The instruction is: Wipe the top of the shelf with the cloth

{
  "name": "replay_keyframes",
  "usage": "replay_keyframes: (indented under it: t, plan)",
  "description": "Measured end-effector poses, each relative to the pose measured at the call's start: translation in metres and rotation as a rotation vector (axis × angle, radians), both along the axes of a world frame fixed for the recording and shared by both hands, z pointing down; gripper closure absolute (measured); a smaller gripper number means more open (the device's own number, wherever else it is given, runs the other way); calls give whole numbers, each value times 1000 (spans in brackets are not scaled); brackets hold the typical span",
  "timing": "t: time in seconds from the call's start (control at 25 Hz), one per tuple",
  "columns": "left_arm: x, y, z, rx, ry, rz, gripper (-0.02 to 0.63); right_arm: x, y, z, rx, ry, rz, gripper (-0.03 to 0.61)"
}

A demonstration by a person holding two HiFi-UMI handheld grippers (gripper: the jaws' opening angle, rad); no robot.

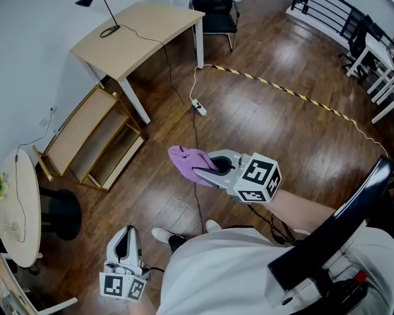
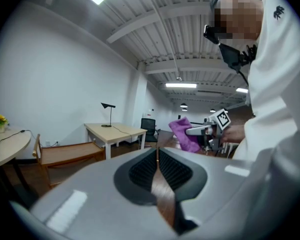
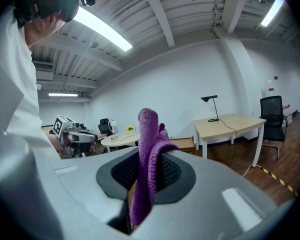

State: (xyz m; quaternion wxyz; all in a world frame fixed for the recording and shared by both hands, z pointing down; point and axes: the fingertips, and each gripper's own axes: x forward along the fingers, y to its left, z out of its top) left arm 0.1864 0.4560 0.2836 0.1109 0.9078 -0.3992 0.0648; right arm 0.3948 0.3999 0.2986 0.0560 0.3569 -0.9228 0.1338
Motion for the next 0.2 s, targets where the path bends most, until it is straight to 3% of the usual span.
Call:
replay_keyframes:
  t: [0.2]
  plan:
    - [3, -1, 0, 3, -4, -6, 581, 2, -3, 0, 6, 0, -6, 527]
